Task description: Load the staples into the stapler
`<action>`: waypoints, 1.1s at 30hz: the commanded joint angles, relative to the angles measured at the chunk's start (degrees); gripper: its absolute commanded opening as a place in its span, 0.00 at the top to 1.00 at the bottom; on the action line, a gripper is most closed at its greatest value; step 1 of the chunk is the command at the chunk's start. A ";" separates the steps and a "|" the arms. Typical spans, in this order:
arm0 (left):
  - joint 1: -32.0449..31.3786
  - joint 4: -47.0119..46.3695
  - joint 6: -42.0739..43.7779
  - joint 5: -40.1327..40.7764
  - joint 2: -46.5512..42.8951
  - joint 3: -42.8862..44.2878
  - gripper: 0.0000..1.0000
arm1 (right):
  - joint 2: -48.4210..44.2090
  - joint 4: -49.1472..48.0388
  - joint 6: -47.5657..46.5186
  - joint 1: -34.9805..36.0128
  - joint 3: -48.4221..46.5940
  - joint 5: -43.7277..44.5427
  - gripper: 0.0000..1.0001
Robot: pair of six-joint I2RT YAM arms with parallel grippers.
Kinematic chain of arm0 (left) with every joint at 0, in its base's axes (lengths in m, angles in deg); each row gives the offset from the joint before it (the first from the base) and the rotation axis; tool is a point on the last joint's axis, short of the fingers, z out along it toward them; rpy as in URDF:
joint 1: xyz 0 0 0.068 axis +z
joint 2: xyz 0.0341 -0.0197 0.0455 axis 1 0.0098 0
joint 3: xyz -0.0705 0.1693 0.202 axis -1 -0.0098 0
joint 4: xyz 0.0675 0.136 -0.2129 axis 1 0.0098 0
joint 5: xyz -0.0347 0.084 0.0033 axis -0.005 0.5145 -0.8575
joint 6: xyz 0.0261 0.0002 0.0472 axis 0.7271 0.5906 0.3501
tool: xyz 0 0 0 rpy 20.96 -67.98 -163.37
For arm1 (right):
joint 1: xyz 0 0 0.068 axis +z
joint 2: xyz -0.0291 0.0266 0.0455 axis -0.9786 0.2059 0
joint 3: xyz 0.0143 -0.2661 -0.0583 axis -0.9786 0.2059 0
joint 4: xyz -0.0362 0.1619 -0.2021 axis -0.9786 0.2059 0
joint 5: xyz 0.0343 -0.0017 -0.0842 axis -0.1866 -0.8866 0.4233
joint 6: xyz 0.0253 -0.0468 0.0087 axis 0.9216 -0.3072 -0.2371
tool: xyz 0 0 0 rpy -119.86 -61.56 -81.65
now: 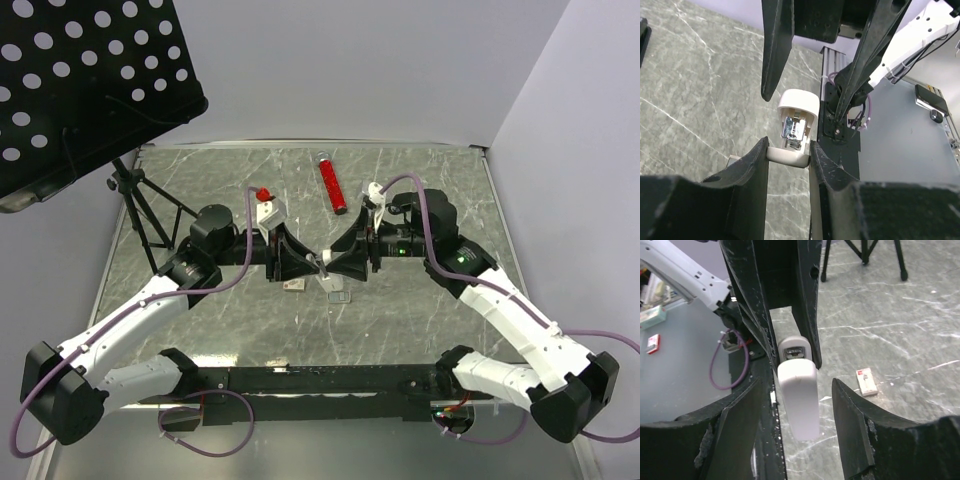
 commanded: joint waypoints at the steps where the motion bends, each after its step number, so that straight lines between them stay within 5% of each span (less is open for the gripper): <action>1: 0.06 0.43 2.28 -1.99 -1.47 2.10 0.99 | 1.35 -1.42 0.35 0.41 -3.76 -3.78 0.38; 14: 0.06 1.49 3.51 -1.54 -0.59 3.69 0.99 | 6.01 2.71 -1.40 1.55 -7.28 -5.80 0.45; 17: 0.06 1.49 3.33 -0.93 -0.68 3.60 0.99 | 6.71 4.82 -1.84 1.64 -8.33 -5.19 0.51; 25: 1.03 0.18 1.76 2.76 -3.40 1.67 0.99 | 5.05 5.27 -3.25 0.68 -8.69 -4.14 1.00; 33: 11.13 -12.65 -10.10 4.60 -10.17 -4.74 0.99 | -5.13 -13.09 8.34 -5.03 -0.44 -4.93 1.00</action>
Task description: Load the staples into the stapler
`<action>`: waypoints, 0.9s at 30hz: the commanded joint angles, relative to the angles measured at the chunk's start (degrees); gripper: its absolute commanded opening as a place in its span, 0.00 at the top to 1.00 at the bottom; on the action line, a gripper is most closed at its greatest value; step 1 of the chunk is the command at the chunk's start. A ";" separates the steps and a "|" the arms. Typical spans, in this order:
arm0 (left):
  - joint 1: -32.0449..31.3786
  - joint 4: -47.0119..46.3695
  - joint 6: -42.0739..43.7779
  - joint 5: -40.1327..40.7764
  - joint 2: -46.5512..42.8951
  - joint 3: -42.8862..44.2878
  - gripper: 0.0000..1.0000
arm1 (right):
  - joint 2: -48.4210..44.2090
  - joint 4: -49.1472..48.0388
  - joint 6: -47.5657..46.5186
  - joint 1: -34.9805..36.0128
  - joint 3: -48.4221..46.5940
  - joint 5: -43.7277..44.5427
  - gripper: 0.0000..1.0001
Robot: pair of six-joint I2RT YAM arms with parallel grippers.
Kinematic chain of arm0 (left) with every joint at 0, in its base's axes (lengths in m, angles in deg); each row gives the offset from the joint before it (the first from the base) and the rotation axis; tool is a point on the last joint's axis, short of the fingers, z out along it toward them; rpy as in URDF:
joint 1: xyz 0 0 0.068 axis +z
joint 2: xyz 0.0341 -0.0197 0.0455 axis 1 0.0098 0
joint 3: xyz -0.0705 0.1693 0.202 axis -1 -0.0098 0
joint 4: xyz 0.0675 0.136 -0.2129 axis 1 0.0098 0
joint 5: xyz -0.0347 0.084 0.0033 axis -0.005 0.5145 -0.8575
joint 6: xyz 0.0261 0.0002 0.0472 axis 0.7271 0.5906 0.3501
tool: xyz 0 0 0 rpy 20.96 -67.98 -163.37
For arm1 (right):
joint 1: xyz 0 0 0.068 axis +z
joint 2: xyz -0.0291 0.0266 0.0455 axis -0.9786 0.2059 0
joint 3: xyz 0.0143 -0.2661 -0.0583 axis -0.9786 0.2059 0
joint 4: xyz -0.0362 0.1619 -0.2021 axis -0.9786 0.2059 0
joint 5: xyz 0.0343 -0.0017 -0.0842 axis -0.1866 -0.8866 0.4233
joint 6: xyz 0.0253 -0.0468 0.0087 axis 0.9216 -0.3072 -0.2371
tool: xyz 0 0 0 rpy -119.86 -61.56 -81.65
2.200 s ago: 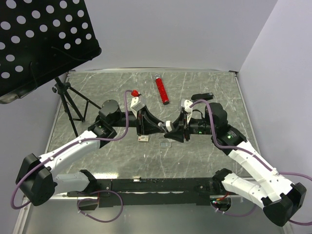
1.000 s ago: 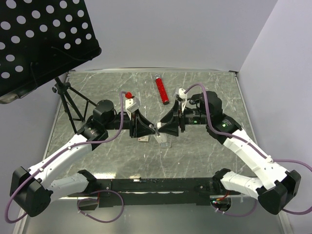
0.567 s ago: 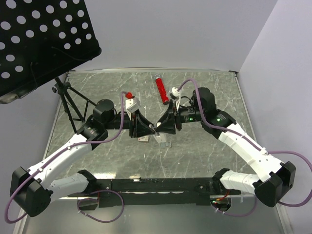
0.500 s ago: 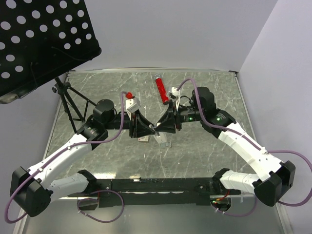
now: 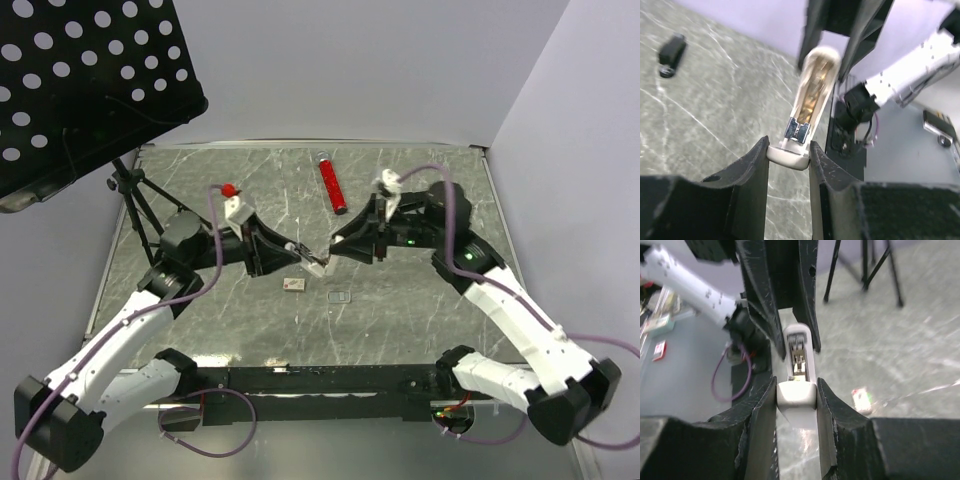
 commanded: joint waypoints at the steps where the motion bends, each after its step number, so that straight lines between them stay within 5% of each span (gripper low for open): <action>1: 5.21 -10.61 -6.70 6.24 -4.31 -1.62 0.99 | -8.07 -15.07 8.13 -3.42 4.64 0.29 1.00; 12: 6.80 -20.27 -23.03 27.51 -17.23 -8.74 0.99 | -20.11 -38.22 21.66 -6.15 12.74 15.40 1.00; 20: 6.45 -26.16 -37.01 34.47 -22.77 -15.94 0.99 | -23.81 -49.21 29.84 -6.24 17.04 24.20 1.00; 25: 5.66 -24.94 -35.90 33.86 -22.25 -17.19 0.98 | -21.10 -47.38 27.84 -6.24 15.82 19.65 1.00; 27: 5.66 -20.92 -30.99 33.24 -22.25 -14.73 0.88 | -19.51 -44.32 25.90 -6.24 14.07 17.71 1.00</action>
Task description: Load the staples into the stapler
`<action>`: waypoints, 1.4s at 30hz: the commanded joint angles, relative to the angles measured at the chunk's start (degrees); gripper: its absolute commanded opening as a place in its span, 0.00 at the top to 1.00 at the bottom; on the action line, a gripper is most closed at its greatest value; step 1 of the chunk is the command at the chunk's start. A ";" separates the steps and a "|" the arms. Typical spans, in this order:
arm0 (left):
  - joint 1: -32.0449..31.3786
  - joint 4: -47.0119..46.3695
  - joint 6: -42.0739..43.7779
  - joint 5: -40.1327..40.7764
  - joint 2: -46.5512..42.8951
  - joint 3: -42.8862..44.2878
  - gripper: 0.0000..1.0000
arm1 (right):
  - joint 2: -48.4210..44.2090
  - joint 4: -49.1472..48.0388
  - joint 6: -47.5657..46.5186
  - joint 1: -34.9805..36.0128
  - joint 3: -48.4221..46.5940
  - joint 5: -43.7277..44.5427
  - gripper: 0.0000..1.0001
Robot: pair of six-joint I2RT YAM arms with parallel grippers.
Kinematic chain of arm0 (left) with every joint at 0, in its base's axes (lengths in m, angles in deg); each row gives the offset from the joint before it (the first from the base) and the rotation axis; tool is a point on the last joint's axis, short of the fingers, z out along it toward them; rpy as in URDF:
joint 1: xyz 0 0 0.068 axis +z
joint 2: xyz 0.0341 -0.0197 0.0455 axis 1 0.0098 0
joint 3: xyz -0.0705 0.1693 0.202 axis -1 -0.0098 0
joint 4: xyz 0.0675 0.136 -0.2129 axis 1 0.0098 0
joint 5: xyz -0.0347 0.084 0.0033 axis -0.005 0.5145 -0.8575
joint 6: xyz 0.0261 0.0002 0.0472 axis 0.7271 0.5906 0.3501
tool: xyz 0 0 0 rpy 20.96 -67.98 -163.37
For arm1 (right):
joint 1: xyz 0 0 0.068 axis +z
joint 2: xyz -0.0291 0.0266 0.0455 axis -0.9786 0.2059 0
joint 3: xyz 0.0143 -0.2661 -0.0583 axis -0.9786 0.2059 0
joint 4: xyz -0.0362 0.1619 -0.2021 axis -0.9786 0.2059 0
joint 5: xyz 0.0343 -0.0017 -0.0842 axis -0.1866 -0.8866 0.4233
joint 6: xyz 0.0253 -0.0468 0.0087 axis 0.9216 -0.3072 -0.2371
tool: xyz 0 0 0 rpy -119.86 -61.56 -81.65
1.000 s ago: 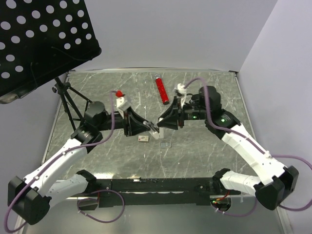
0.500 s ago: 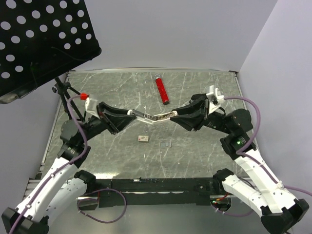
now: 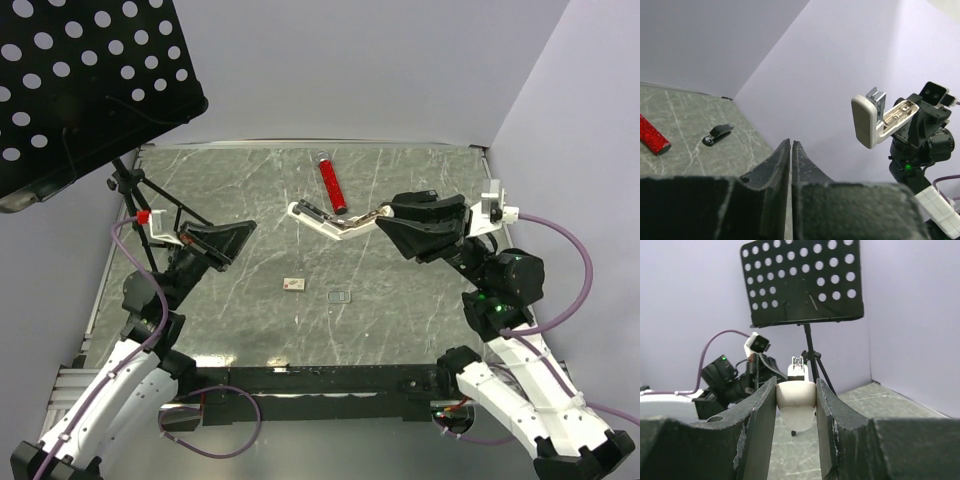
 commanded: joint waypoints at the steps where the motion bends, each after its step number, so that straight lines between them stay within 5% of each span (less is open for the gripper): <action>1: -0.27 3.47 5.44 0.33 0.37 4.37 0.84 | 2.91 1.68 -4.02 -0.06 -3.62 -4.60 1.00; 9: -0.27 24.65 33.65 -15.48 8.98 22.83 0.27 | 8.01 17.43 -15.81 -0.23 -9.68 -15.16 1.00; 12: -0.27 32.13 43.49 -25.46 14.86 28.46 0.14 | 9.59 20.07 -18.28 -0.23 -10.83 -19.82 1.00; 18: -3.24 41.10 55.54 -35.46 24.89 35.14 0.07 | 12.41 24.99 -22.58 -0.23 -13.29 -27.65 1.00; 21: -10.00 42.95 61.08 -33.62 28.23 36.73 0.07 | 13.03 25.78 -23.29 -0.23 -13.82 -29.75 1.00; 28: -12.74 40.58 61.89 -37.82 32.28 38.05 0.17 | 14.34 27.36 -24.52 -0.32 -14.44 -32.84 1.00; 33: -14.24 39.26 60.75 -37.12 33.60 38.14 0.29 | 14.70 27.81 -25.14 -0.23 -14.35 -32.58 1.00; 37: -15.56 39.26 59.78 -35.46 34.57 38.14 0.50 | 14.96 27.46 -24.96 -0.32 -14.44 -32.40 1.00; 42: -16.70 38.65 58.11 -33.35 34.92 37.61 0.56 | 15.31 27.54 -25.05 -0.23 -14.26 -32.13 1.00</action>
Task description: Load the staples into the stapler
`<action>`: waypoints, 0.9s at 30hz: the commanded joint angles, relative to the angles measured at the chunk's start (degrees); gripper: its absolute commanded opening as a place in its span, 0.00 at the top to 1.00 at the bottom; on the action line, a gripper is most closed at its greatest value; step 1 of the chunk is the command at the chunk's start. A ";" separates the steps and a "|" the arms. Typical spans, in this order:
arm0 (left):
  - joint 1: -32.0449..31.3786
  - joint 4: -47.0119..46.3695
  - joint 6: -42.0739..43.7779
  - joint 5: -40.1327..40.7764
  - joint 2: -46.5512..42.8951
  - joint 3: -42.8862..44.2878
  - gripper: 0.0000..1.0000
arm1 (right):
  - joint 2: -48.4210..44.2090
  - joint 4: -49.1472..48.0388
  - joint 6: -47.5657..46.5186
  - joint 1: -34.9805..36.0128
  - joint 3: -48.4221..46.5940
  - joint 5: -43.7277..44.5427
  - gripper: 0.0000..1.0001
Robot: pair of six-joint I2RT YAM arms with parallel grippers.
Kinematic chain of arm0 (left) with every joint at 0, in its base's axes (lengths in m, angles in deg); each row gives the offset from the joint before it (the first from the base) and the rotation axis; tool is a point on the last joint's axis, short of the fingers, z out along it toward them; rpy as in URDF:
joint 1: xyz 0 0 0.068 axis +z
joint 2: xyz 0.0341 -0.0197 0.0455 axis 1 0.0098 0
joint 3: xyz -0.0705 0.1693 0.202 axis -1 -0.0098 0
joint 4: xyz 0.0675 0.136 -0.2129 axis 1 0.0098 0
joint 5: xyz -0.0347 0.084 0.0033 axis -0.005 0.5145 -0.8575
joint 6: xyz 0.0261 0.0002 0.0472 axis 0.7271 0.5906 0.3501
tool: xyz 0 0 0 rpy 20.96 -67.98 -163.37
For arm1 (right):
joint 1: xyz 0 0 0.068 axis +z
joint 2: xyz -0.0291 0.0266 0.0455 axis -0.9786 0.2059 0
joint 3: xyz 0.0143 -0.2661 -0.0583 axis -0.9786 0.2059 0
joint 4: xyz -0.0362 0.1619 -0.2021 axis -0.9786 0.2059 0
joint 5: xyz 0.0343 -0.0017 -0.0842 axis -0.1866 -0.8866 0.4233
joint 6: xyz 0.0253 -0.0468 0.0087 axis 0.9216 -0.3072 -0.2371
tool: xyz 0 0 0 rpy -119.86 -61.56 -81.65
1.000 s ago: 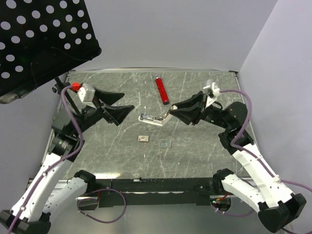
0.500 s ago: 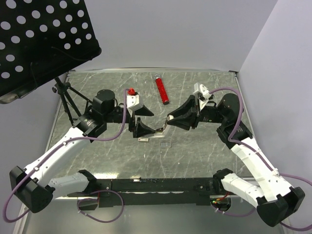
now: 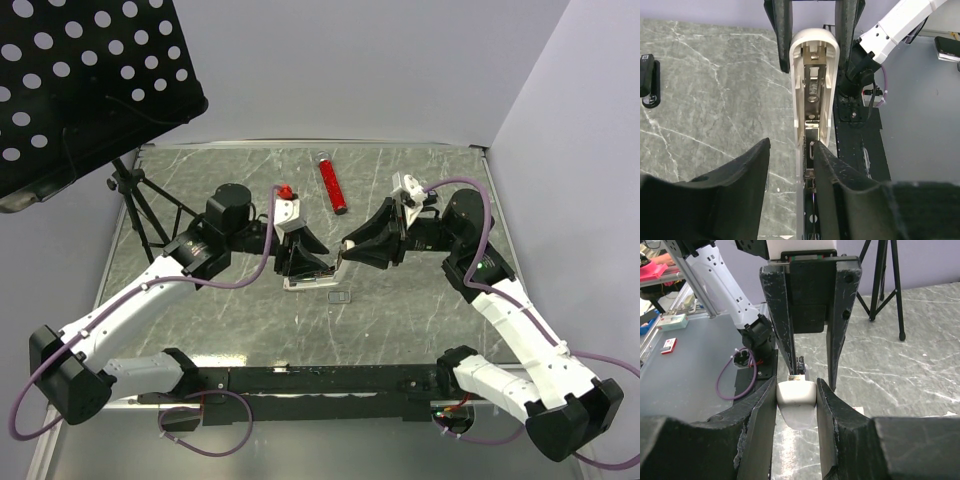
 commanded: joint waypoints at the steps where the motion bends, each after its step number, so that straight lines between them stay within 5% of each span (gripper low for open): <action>1: -0.79 -3.10 -1.06 1.49 -0.01 1.61 0.58 | 0.08 -2.95 -1.47 -0.27 -2.90 -1.34 1.00; 27: -2.11 -1.44 -4.40 -3.16 2.54 2.58 0.55 | 0.60 -1.28 -2.87 -0.19 -2.81 -0.99 1.00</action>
